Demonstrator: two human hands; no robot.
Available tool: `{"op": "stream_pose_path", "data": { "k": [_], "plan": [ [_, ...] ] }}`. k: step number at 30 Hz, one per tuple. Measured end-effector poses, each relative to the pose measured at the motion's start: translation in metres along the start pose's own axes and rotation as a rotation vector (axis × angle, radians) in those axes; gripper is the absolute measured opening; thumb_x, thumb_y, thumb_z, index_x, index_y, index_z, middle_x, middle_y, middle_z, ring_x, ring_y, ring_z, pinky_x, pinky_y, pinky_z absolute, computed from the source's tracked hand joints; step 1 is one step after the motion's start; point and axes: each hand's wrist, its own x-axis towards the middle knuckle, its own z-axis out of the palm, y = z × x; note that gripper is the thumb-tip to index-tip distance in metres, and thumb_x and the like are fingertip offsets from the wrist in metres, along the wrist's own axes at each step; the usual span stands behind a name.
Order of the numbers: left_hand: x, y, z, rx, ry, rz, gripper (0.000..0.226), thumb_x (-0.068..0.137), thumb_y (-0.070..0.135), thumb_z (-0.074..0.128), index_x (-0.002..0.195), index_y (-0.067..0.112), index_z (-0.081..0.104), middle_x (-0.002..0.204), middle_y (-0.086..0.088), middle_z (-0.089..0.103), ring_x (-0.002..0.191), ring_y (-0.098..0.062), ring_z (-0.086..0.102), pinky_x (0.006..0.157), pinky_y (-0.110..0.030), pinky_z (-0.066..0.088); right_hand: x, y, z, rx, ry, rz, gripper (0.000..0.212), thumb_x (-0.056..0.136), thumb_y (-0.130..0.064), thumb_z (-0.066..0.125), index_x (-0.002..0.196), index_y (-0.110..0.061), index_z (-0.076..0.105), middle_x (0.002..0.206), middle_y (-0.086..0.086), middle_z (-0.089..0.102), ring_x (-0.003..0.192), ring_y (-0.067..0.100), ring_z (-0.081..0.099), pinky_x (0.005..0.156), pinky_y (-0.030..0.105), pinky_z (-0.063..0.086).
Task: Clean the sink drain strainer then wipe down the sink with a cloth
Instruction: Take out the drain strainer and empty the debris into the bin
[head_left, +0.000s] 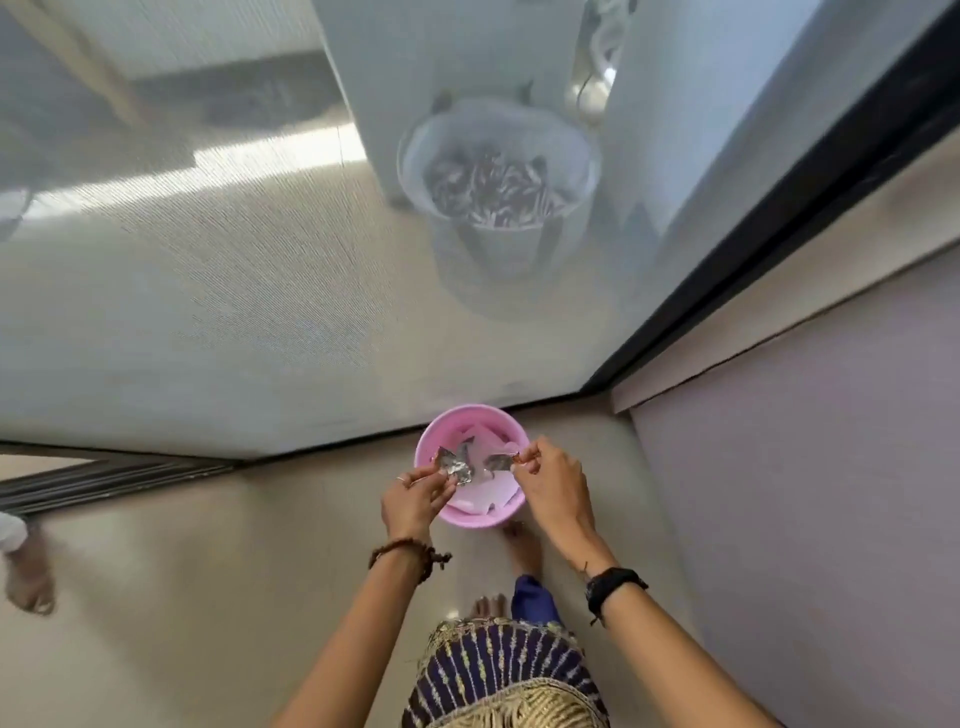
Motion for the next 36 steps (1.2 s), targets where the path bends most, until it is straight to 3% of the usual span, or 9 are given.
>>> {"op": "stream_pose_path", "data": {
  "k": [3, 6, 10, 13, 16, 20, 21, 27, 36],
  "plan": [
    [0.092, -0.047, 0.008, -0.004, 0.064, -0.035, 0.021, 0.084, -0.018, 0.05, 0.1, -0.005, 0.05, 0.074, -0.018, 0.058, 0.049, -0.018, 0.062, 0.049, -0.016, 0.054, 0.063, 0.048, 0.074, -0.088, -0.065, -0.03, 0.008, 0.091, -0.008, 0.05, 0.091, -0.014, 0.045, 0.095, 0.01, 0.061, 0.074, 0.019, 0.05, 0.05, 0.02, 0.032],
    [0.166, -0.084, 0.015, 0.007, 0.111, -0.048, 0.02, 0.084, -0.019, 0.046, 0.099, -0.005, 0.05, 0.081, -0.023, 0.056, 0.052, -0.021, 0.059, 0.047, -0.015, 0.052, 0.112, 0.09, 0.132, -0.176, -0.082, -0.003, 0.009, 0.093, -0.008, 0.046, 0.1, -0.006, 0.052, 0.102, 0.011, 0.061, 0.079, 0.023, 0.052, 0.053, 0.022, 0.028],
    [0.213, -0.113, 0.021, 0.018, 0.013, -0.146, 0.032, 0.091, -0.012, 0.04, 0.119, 0.001, 0.045, 0.078, -0.017, 0.054, 0.061, -0.026, 0.052, 0.048, -0.023, 0.053, 0.144, 0.127, 0.175, -0.14, -0.166, 0.087, 0.009, 0.092, -0.005, 0.049, 0.089, -0.002, 0.057, 0.101, 0.015, 0.066, 0.085, 0.027, 0.061, 0.064, 0.028, 0.041],
    [0.194, -0.111, 0.019, 0.145, -0.027, -0.161, 0.052, 0.091, -0.008, 0.043, 0.139, 0.008, 0.032, 0.102, -0.022, 0.058, 0.057, -0.023, 0.06, 0.049, -0.022, 0.054, 0.135, 0.124, 0.165, 0.041, -0.148, 0.242, 0.008, 0.089, -0.008, 0.055, 0.09, -0.003, 0.061, 0.09, 0.016, 0.067, 0.08, 0.032, 0.065, 0.069, 0.038, 0.054],
    [0.14, -0.089, 0.017, 0.072, 0.009, -0.18, 0.04, 0.092, 0.001, 0.048, 0.131, -0.005, 0.038, 0.109, -0.025, 0.058, 0.064, -0.022, 0.058, 0.045, -0.019, 0.053, 0.099, 0.092, 0.122, 0.37, -0.091, 0.393, 0.006, 0.09, -0.014, 0.055, 0.086, -0.011, 0.057, 0.068, 0.005, 0.06, 0.05, 0.014, 0.06, 0.045, 0.024, 0.052],
    [0.029, -0.026, 0.033, -0.087, -0.083, -0.255, 0.011, 0.092, 0.006, 0.046, 0.091, 0.0, 0.055, 0.055, -0.004, 0.049, 0.029, -0.006, 0.042, 0.029, -0.012, 0.034, 0.036, 0.023, 0.023, 0.83, -0.034, 0.529, 0.028, 0.088, -0.013, 0.051, 0.06, -0.016, 0.049, 0.04, -0.008, 0.042, 0.028, 0.005, 0.032, 0.029, 0.013, 0.025],
    [-0.006, -0.007, 0.04, -0.089, -0.145, -0.263, 0.017, 0.093, 0.008, 0.044, 0.079, 0.005, 0.054, 0.044, 0.001, 0.044, 0.024, -0.005, 0.035, 0.027, -0.011, 0.027, 0.016, 0.003, -0.008, 0.965, -0.045, 0.535, 0.032, 0.088, -0.012, 0.049, 0.057, -0.016, 0.044, 0.035, -0.009, 0.036, 0.026, 0.004, 0.027, 0.028, 0.013, 0.02],
    [-0.222, 0.081, 0.094, -0.074, -0.703, -0.231, 0.036, 0.093, 0.016, 0.037, 0.057, 0.017, 0.041, 0.03, 0.004, 0.024, 0.021, -0.005, 0.021, 0.025, -0.012, 0.012, -0.118, -0.086, -0.198, 1.535, -0.11, 0.229, 0.032, 0.089, -0.015, 0.035, 0.057, -0.018, 0.034, 0.033, -0.005, 0.025, 0.023, 0.002, 0.018, 0.025, 0.014, 0.011],
    [-0.416, 0.065, 0.187, 0.217, -1.219, -0.13, 0.036, 0.093, 0.022, 0.039, 0.058, 0.017, 0.047, 0.034, 0.008, 0.026, 0.025, -0.004, 0.02, 0.03, -0.015, 0.011, -0.26, -0.068, -0.357, 1.698, 0.301, -0.166, 0.031, 0.089, -0.017, 0.038, 0.058, -0.019, 0.036, 0.035, -0.007, 0.026, 0.026, 0.003, 0.019, 0.025, 0.016, 0.017]
  ]
}}
